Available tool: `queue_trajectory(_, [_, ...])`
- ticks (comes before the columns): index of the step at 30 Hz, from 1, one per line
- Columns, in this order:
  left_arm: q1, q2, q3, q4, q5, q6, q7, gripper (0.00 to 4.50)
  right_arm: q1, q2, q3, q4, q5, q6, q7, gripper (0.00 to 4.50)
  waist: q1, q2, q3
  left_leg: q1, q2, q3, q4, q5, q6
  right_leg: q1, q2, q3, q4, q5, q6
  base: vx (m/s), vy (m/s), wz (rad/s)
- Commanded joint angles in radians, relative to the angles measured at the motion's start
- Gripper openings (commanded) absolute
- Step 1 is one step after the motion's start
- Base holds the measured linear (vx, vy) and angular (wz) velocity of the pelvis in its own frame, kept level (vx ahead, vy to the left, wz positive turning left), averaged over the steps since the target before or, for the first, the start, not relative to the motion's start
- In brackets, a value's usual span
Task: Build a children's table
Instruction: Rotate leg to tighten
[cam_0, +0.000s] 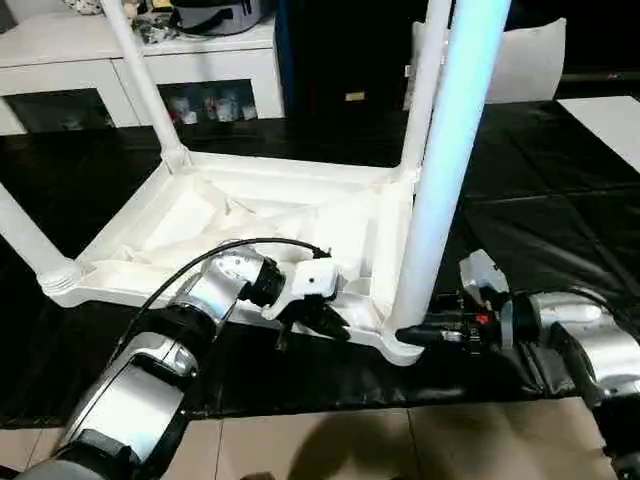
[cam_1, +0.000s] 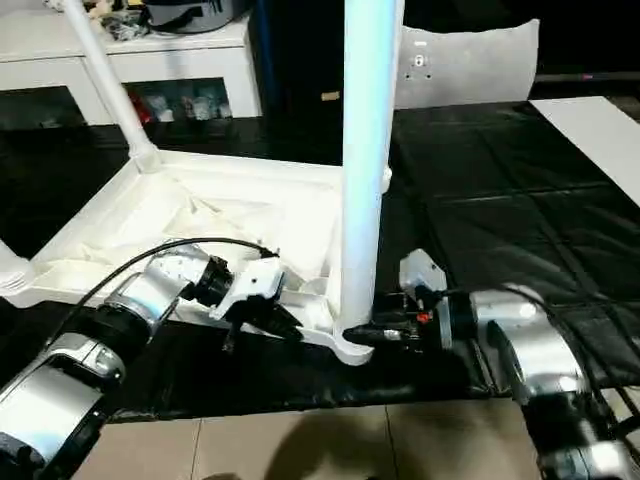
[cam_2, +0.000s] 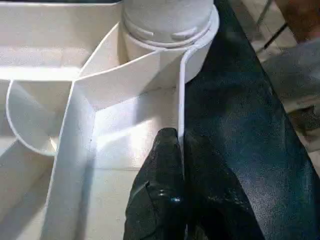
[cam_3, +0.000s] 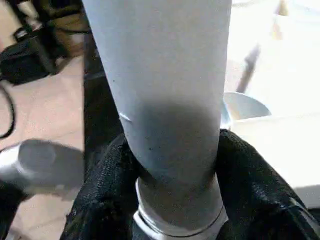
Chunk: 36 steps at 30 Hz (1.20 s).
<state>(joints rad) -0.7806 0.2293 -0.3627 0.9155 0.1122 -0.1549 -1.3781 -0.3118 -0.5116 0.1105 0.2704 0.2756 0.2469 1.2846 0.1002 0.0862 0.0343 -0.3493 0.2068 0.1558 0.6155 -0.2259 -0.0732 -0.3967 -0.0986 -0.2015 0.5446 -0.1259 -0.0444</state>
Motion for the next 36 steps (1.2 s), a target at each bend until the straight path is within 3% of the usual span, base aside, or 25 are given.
queue_trajectory(1, [-0.016,-0.055,0.024,-0.028,-0.018,0.064,0.112,0.0,-0.013,0.079,0.01,-0.016,0.004,0.072,-0.141,1.92,-0.013,-0.029,-0.058,0.003,0.014,0.005,-0.066,-0.159,0.075,0.058,-0.058,0.043,-0.097,-0.527,0.012,0.0,0.0,0.0])
queue_trajectory(2, [-0.016,-0.055,0.024,-0.028,-0.018,0.064,0.112,0.0,-0.013,0.079,0.01,-0.016,0.004,0.072,-0.141,1.92,-0.026,-0.024,-0.056,0.008,0.007,0.006,-0.063,-0.187,0.062,0.055,-0.054,0.03,-0.11,-0.572,0.037,0.0,0.0,0.0])
queue_trajectory(4, [-0.03,-0.108,0.043,-0.02,-0.019,0.144,0.214,0.0,-0.045,0.166,-0.028,0.004,-0.036,0.138,-0.345,1.92,-0.047,-0.021,-0.052,0.007,0.007,0.002,-0.06,-0.218,0.051,0.055,-0.05,0.016,-0.121,-0.592,0.063,0.0,0.0,0.0])
queue_trajectory(6, [-0.034,-0.122,0.045,-0.015,-0.018,0.159,0.239,0.0,-0.055,0.185,-0.034,0.012,-0.047,0.144,-0.385,1.92,-0.096,-0.011,-0.049,0.008,0.019,-0.015,-0.063,-0.313,0.046,0.067,-0.046,-0.007,-0.136,-0.598,0.103,0.0,0.0,0.0])
queue_trajectory(8, [-0.05,-0.169,0.067,0.009,-0.02,0.203,0.324,0.0,-0.079,0.229,-0.038,0.031,-0.076,0.162,-0.472,1.91,-0.125,0.003,-0.045,0.003,0.053,-0.036,-0.085,-0.413,0.057,0.084,-0.048,0.0,-0.115,-0.546,0.094,0.0,0.0,0.0])
queue_trajectory(9, [-0.059,-0.19,0.077,0.021,-0.018,0.215,0.371,0.0,-0.091,0.254,-0.046,0.043,-0.087,0.175,-0.525,1.91,-0.134,0.006,-0.04,-0.009,0.087,-0.058,-0.115,-0.512,0.05,0.101,-0.051,0.025,-0.066,-0.491,0.076,0.0,0.0,0.0])
queue_trajectory(10, [-0.073,-0.219,0.092,0.04,-0.018,0.225,0.444,0.0,-0.112,0.288,-0.063,0.072,-0.103,0.183,-0.614,1.91,-0.135,0.003,-0.041,-0.007,0.099,-0.064,-0.128,-0.551,0.044,0.104,-0.055,0.046,-0.04,-0.453,0.062,0.0,0.0,0.0])
queue_trajectory(11, [-0.082,-0.235,0.102,0.052,-0.017,0.228,0.489,0.0,-0.126,0.309,-0.075,0.091,-0.112,0.186,-0.672,1.91,-0.148,-0.012,-0.034,0.004,0.071,-0.05,-0.118,-0.575,0.024,0.086,-0.06,0.058,-0.06,-0.509,0.05,0.0,0.0,0.0])
queue_trajectory(12, [-0.096,-0.256,0.12,0.069,-0.023,0.227,0.552,0.0,-0.144,0.335,-0.095,0.12,-0.116,0.184,-0.739,1.91,-0.158,-0.027,-0.03,0.026,0.025,-0.031,-0.08,-0.543,0.017,0.055,-0.055,0.034,-0.112,-0.648,0.074,0.0,0.0,0.0])
queue_trajectory(13, [-0.11,-0.278,0.142,0.081,-0.029,0.231,0.619,0.0,-0.163,0.366,-0.128,0.153,-0.121,0.174,-0.818,1.91,-0.176,-0.043,-0.025,0.076,-0.057,0.016,0.016,-0.404,0.024,-0.014,-0.047,-0.054,-0.192,-0.866,0.139,0.0,0.0,0.0])
queue_trajectory(14, [-0.114,-0.284,0.149,0.081,-0.029,0.235,0.636,0.0,-0.169,0.377,-0.141,0.161,-0.124,0.168,-0.843,1.91,-0.179,-0.036,-0.04,0.069,-0.065,0.023,0.012,-0.372,0.041,0.006,-0.049,-0.059,-0.185,-0.86,0.161,0.0,0.0,0.0])
queue_trajectory(15, [-0.118,-0.288,0.154,0.08,-0.028,0.23,0.656,0.0,-0.171,0.385,-0.154,0.168,-0.119,0.153,-0.854,2.61,-0.182,0.008,-0.042,-0.03,0.048,-0.052,-0.061,-0.425,0.072,0.125,-0.053,-0.045,-0.097,-0.643,0.196,0.073,0.039,-0.16])
queue_trajectory(16, [-0.12,-0.291,0.159,0.078,-0.026,0.229,0.672,0.0,-0.173,0.391,-0.163,0.172,-0.115,0.144,-0.864,2.61,-0.151,0.027,-0.048,-0.009,0.154,-0.103,-0.149,-0.527,0.076,0.11,-0.072,0.091,0.068,-0.288,0.055,0.073,0.039,-0.16])
queue_trajectory(17, [-0.12,-0.291,0.159,0.078,-0.026,0.229,0.672,0.0,-0.173,0.391,-0.163,0.172,-0.115,0.144,-0.864,2.63,-0.178,0.003,-0.042,0.014,0.144,-0.101,-0.151,-0.534,0.079,0.076,-0.078,0.12,0.059,-0.174,0.021,0.088,0.019,0.03])
queue_trajectory(18, [-0.12,-0.289,0.16,0.077,-0.021,0.226,0.678,0.0,-0.171,0.396,-0.168,0.169,-0.112,0.133,-0.867,2.66,-0.182,-0.029,-0.041,0.009,0.063,-0.067,-0.105,-0.527,0.051,0.072,-0.078,0.107,-0.01,-0.269,0.003,0.054,-0.037,0.14])
queue_trajectory(19, [-0.12,-0.284,0.158,0.078,-0.014,0.219,0.681,0.0,-0.165,0.4,-0.172,0.162,-0.113,0.121,-0.868,2.75,-0.151,-0.078,-0.025,0.061,-0.086,0.02,0.029,-0.337,0.036,-0.015,-0.056,0.04,-0.124,-0.814,0.123,0.054,-0.037,0.14])
queue_trajectory(20, [-0.119,-0.279,0.156,0.08,-0.007,0.211,0.681,0.0,-0.159,0.401,-0.174,0.154,-0.116,0.112,-0.867,2.89,-0.145,-0.08,-0.048,-0.026,-0.085,0.01,0.023,-0.179,0.072,0.071,-0.091,0.072,-0.09,-0.876,0.164,0.065,-0.024,-0.08])
queue_trajectory(21, [-0.118,-0.263,0.148,0.091,0.009,0.187,0.678,0.0,-0.142,0.396,-0.174,0.134,-0.122,0.093,-0.86,3.02,-0.113,-0.056,-0.055,-0.049,-0.066,-0.012,-0.011,-0.056,0.088,0.075,-0.083,0.071,-0.088,-0.751,0.187,0.064,-0.016,-0.21])
queue_trajectory(22, [-0.118,-0.256,0.145,0.098,0.014,0.177,0.675,0.0,-0.134,0.391,-0.174,0.127,-0.124,0.089,-0.856,3.02,-0.111,-0.051,-0.062,-0.051,-0.053,-0.019,-0.027,-0.025,0.105,0.07,-0.075,0.079,-0.08,-0.649,0.163,0.064,-0.016,-0.21])
queue_trajectory(23, [-0.117,-0.25,0.142,0.1,0.018,0.166,0.667,0.0,-0.127,0.385,-0.175,0.123,-0.123,0.079,-0.848,3.09,-0.115,-0.038,-0.064,-0.054,-0.032,-0.036,-0.036,0.018,0.133,0.07,-0.059,0.076,-0.061,-0.465,0.096,0.0,0.0,0.0])
queue_trajectory(24, [-0.116,-0.242,0.137,0.104,0.024,0.15,0.657,0.0,-0.117,0.373,-0.176,0.118,-0.124,0.064,-0.839,3.31,-0.115,-0.029,-0.069,-0.042,-0.012,-0.042,-0.037,0.043,0.152,0.062,-0.054,0.079,-0.052,-0.343,0.021,0.0,0.0,0.0])
queue_trajectory(27, [-0.11,-0.218,0.123,0.108,0.037,0.109,0.632,0.0,-0.088,0.328,-0.17,0.095,-0.146,0.033,-0.821,3.52,-0.11,-0.03,-0.068,-0.04,-0.003,-0.041,-0.041,0.039,0.191,0.068,-0.058,0.08,-0.046,-0.267,-0.077,0.0,0.0,0.0])
queue_trajectory(30, [-0.108,-0.195,0.112,0.115,0.048,0.06,0.615,0.0,-0.055,0.293,-0.19,0.056,-0.13,0.031,-0.787,3.85,-0.098,-0.033,-0.064,-0.033,0.0,-0.036,-0.046,-0.008,0.186,0.068,-0.063,0.082,-0.055,-0.327,-0.084,0.0,0.0,0.0])
queue_trajectory(34, [-0.112,-0.159,0.121,0.132,0.045,-0.024,0.593,0.0,0.033,0.225,-0.229,-0.053,-0.071,0.045,-0.694,4.18,-0.087,-0.04,-0.06,-0.035,-0.001,-0.034,-0.049,-0.027,0.187,0.07,-0.062,0.083,-0.063,-0.354,-0.061,0.0,0.0,0.0])
queue_trajectory(36, [-0.104,-0.148,0.149,0.113,0.001,-0.015,0.533,0.54,0.092,0.195,-0.234,-0.139,-0.031,0.049,-0.629,4.35,-0.085,-0.041,-0.061,-0.039,0.0,-0.035,-0.049,-0.02,0.185,0.073,-0.065,0.084,-0.06,-0.356,-0.048,0.0,0.0,0.0])
